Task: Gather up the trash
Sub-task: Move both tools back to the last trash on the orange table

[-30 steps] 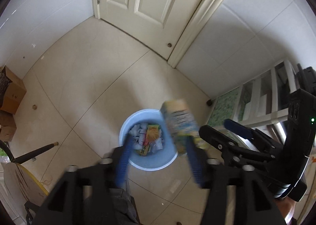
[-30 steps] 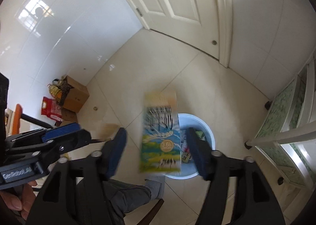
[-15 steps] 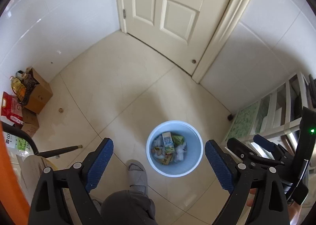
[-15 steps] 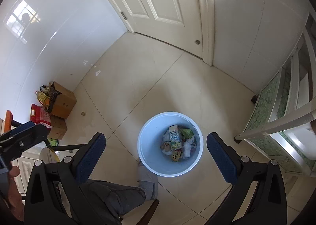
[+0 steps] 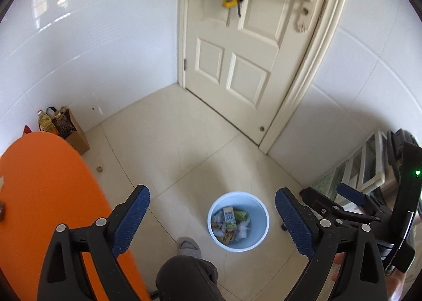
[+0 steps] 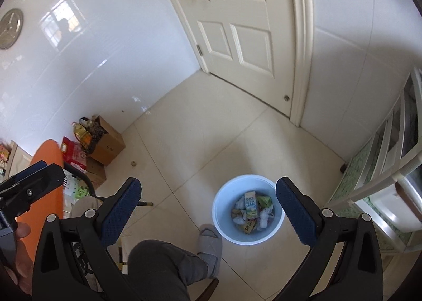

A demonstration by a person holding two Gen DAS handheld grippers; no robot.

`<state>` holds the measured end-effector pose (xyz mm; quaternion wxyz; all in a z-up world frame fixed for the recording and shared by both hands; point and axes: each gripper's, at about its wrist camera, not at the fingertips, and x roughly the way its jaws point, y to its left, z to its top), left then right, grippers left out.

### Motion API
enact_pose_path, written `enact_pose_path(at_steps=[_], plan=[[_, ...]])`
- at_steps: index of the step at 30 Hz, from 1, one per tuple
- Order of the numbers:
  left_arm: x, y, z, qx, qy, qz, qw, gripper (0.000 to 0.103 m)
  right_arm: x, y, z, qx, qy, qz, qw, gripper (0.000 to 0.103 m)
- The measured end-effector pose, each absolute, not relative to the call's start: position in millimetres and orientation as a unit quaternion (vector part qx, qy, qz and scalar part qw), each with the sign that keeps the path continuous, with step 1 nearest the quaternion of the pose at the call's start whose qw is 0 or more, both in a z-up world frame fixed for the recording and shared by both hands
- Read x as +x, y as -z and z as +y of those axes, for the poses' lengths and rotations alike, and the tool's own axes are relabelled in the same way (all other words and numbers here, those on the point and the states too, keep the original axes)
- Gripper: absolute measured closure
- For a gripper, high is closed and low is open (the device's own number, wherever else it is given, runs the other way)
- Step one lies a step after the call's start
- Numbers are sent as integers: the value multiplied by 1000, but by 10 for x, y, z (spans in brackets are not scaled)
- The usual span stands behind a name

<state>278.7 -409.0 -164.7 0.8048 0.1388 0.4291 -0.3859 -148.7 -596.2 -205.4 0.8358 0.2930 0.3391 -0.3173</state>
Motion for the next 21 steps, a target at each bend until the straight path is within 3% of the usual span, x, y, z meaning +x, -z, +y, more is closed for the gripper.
enact_pose_path(at_steps=[21], plan=[[1754,390,-1070,9,292,301,908,1,-592,668,-4157,146,198,267,932,0]])
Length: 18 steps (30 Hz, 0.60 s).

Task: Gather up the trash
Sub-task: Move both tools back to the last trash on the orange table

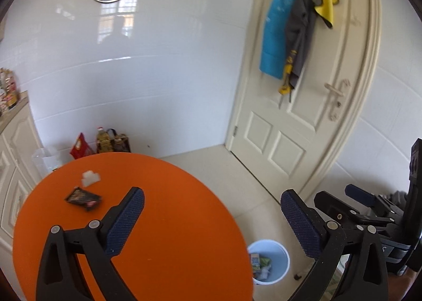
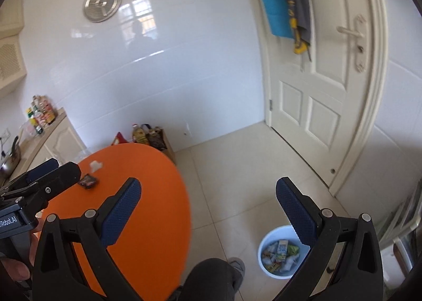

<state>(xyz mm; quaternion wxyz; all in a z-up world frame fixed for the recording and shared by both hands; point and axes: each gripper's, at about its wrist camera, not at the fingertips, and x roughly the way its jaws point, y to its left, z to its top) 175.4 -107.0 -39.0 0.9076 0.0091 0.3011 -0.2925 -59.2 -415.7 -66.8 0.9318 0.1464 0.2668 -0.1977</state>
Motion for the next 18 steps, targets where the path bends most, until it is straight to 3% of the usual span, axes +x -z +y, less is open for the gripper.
enact_pose_path(at_steps=[11,18], plan=[[911,308,130,-33,191,270,943,1,-111,460,-3194,92,96,254,958,0],[566,401,442,-56,125,269,953,1,216,488,-2732,64,42,264,961,0]])
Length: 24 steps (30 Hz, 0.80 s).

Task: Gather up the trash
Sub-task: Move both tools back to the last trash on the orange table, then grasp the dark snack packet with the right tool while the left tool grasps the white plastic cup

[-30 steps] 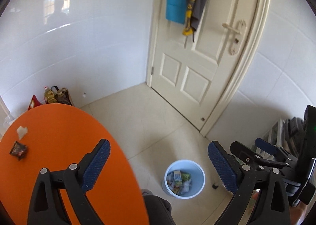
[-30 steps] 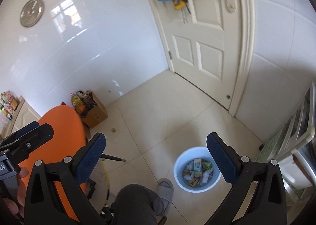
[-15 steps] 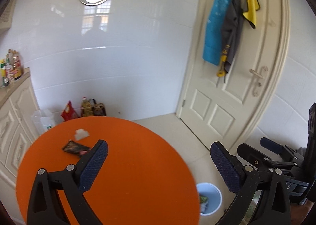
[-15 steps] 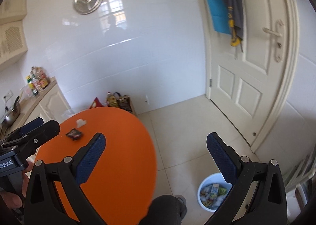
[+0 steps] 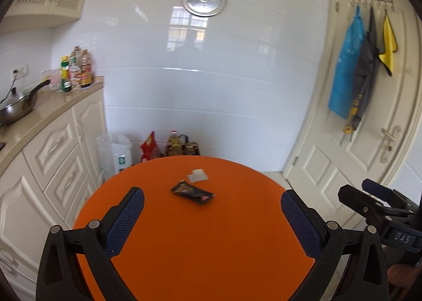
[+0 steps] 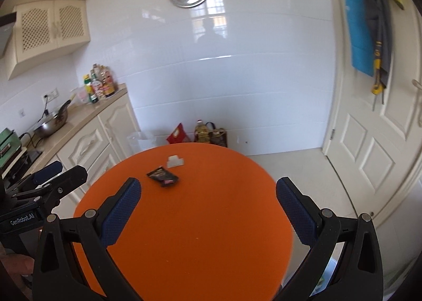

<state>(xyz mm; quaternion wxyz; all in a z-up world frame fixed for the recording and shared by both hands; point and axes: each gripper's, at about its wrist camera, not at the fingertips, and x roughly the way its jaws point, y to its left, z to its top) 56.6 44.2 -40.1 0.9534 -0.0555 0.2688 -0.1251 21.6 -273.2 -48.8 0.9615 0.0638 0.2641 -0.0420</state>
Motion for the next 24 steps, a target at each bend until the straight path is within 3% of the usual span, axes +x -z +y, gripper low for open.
enact_pose_path(at_steps=[11,24], plan=[[1005,630,308,-75,76,319,942,1,1025,902,-2428,28,-8,326,945,0],[2724,967,45,-77,22,393,916,1,2523,1928,-2066,-26,-80,431,898,0]])
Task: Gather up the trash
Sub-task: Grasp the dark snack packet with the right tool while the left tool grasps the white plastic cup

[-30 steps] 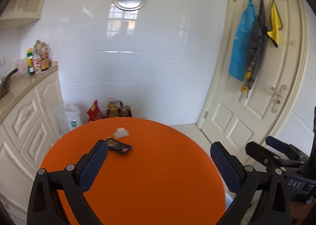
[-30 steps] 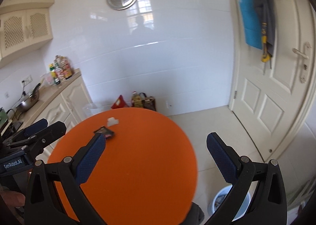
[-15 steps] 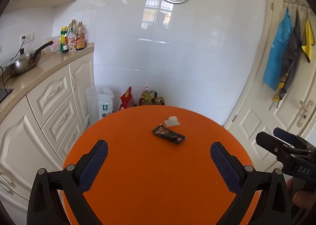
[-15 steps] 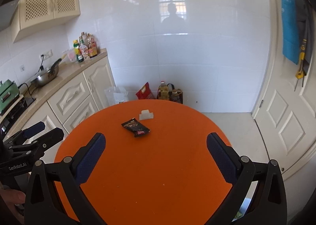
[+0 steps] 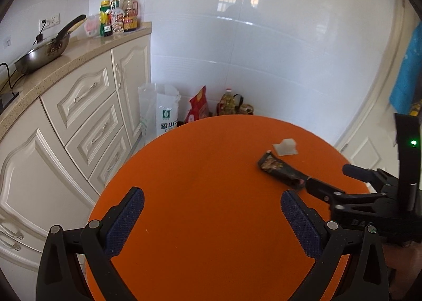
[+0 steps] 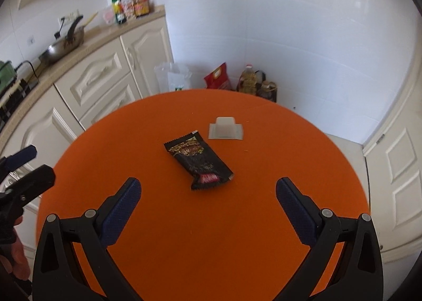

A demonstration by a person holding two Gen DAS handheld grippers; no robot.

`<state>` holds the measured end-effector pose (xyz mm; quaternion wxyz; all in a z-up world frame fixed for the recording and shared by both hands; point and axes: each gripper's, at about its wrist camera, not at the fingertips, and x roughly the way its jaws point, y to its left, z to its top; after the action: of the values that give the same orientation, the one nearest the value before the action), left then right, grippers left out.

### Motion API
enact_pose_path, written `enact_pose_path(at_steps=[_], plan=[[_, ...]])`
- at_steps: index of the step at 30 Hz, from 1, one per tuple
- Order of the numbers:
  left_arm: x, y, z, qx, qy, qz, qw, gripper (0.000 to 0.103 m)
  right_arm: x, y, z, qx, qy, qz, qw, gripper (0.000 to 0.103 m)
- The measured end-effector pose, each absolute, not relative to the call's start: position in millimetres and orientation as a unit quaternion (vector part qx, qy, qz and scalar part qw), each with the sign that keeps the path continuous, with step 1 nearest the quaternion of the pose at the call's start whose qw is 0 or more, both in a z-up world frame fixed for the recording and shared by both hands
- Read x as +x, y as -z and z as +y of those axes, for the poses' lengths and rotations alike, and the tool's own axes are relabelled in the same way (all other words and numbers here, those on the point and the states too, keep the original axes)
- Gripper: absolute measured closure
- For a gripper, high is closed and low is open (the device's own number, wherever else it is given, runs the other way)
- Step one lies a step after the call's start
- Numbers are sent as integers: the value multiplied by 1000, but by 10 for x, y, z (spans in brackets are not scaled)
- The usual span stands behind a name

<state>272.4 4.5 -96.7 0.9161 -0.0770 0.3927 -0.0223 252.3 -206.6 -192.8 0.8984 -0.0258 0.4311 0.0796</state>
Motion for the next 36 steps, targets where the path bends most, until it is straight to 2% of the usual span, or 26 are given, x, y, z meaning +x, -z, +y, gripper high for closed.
enact_pose_path(at_steps=[4,6,10,12,14,18,28,36], plan=[[3233,1113,-34,-80,12,412,908,1,2906,2251,-1955,-60,-94,461,880,4],[3462,1188,-51,-84,6,419,904,1,3037,2376,-1936,-70,-103,474,872,19],[3796,1306,-132,-85,3,427,900,1,3037,2445,-1939,-90,-121,461,875,27],[3967,1360,-199,-84,7,431,898,1,2969,2448,-1970,-88,-128,454,877,49],[4134,1359,-306,-80,13,432,898,1,2896,2439,-2024,-82,-124,459,876,65],[4378,1333,-516,-68,29,426,901,1,2761,2396,-2180,-51,-126,471,872,83],[5107,1305,-1212,-23,85,421,903,1,2480,2279,-2688,32,-77,461,884,87],[5567,1685,-1864,29,125,434,892,1,2659,2264,-2982,72,-58,453,887,87]])
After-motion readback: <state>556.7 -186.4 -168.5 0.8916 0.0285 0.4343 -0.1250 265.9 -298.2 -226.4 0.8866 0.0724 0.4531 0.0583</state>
